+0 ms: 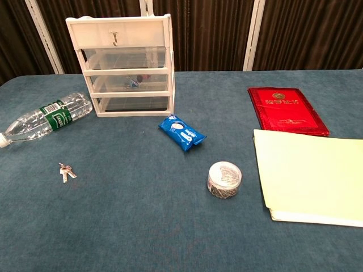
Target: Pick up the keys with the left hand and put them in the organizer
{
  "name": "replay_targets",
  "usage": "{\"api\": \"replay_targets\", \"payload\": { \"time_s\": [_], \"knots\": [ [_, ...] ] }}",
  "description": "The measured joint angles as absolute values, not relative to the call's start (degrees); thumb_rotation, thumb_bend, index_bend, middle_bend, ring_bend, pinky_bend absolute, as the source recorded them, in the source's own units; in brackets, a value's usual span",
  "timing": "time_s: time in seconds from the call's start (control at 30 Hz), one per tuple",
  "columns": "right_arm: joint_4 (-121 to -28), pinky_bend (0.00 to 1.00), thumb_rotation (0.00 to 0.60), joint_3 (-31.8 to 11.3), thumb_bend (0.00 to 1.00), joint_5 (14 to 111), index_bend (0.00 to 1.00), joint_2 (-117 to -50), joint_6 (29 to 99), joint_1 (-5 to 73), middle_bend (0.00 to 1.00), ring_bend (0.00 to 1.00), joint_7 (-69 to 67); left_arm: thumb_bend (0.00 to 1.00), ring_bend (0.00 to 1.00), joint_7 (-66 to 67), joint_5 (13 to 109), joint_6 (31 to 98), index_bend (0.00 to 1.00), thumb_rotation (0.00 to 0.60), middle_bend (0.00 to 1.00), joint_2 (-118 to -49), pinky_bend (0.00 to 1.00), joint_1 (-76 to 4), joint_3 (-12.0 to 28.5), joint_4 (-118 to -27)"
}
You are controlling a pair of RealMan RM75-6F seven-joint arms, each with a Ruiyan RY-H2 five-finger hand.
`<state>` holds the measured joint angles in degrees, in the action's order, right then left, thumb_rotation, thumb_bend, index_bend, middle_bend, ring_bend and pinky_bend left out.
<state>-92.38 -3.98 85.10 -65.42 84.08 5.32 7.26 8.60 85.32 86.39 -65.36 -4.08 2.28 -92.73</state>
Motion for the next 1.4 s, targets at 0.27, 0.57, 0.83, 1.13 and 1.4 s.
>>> {"api": "replay_targets", "payload": {
  "time_s": [0.27,0.57,0.83,1.13,1.4],
  "knots": [
    [-92.5,0.0,0.6,-3.6,0.01,85.4,0.0,-65.4,83.7,5.4,0.0,0.0,8.2,0.11,0.0,9.1,85.3,85.9,0.01,0.6,0.0,-65.5,0.0,-4.2,2.1,-93.0],
    [-92.9,0.0,0.6,-3.6,0.01,85.1,0.0,-65.2,83.4,5.5,0.0,0.0,7.9,0.27,0.59,12.7,83.4,84.4,0.33,0.6,0.7,-67.1,0.48,-6.6,4.6,-95.3],
    [-92.9,0.0,0.6,-3.8,0.01,84.8,0.0,-65.3,83.1,5.6,0.0,0.0,7.6,0.34,0.87,20.9,75.6,76.1,0.54,0.6,1.0,-70.1,0.71,-12.5,8.1,-97.4],
    [-92.8,0.0,0.6,-4.0,0.01,84.2,0.0,-65.3,82.2,6.0,0.0,0.0,7.2,0.37,0.89,35.7,62.2,68.0,0.51,0.6,1.0,-76.1,0.73,-20.1,10.6,-95.7],
    [-93.0,0.0,0.6,-4.3,0.01,83.3,0.0,-65.3,81.7,6.2,0.0,0.0,6.8,0.37,0.89,42.0,53.2,62.9,0.48,0.6,1.0,-81.5,0.73,-25.4,10.6,-91.3]
  ]
}}
